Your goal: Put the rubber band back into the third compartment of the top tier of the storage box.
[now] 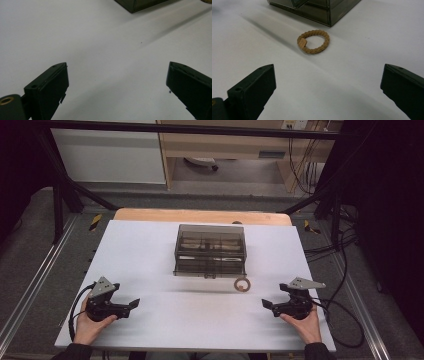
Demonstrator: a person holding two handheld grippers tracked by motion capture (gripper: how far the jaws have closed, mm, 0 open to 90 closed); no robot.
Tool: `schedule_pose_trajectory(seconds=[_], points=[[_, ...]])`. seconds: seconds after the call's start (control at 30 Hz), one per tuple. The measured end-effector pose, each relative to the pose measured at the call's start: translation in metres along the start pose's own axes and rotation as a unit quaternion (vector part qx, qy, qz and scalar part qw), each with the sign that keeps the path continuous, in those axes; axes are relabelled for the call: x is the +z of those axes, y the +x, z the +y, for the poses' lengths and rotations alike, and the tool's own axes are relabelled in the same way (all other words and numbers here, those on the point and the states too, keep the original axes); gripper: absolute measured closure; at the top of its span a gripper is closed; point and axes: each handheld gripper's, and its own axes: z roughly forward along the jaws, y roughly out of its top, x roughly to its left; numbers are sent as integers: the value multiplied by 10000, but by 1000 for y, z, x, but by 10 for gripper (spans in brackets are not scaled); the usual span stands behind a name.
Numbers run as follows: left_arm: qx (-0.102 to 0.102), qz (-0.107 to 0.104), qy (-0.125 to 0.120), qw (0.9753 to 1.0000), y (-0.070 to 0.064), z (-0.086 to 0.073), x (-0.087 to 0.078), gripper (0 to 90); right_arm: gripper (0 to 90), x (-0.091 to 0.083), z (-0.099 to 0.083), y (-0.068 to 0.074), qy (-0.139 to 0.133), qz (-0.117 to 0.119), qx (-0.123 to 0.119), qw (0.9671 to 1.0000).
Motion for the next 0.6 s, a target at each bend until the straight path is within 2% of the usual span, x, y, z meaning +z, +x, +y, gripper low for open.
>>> schedule_pose_trajectory(seconds=[0.6], points=[[29, -74, 24, 10000, 0, -2, 2, 46, 8, 1, 3, 2, -10, 19, 0, 10000]])
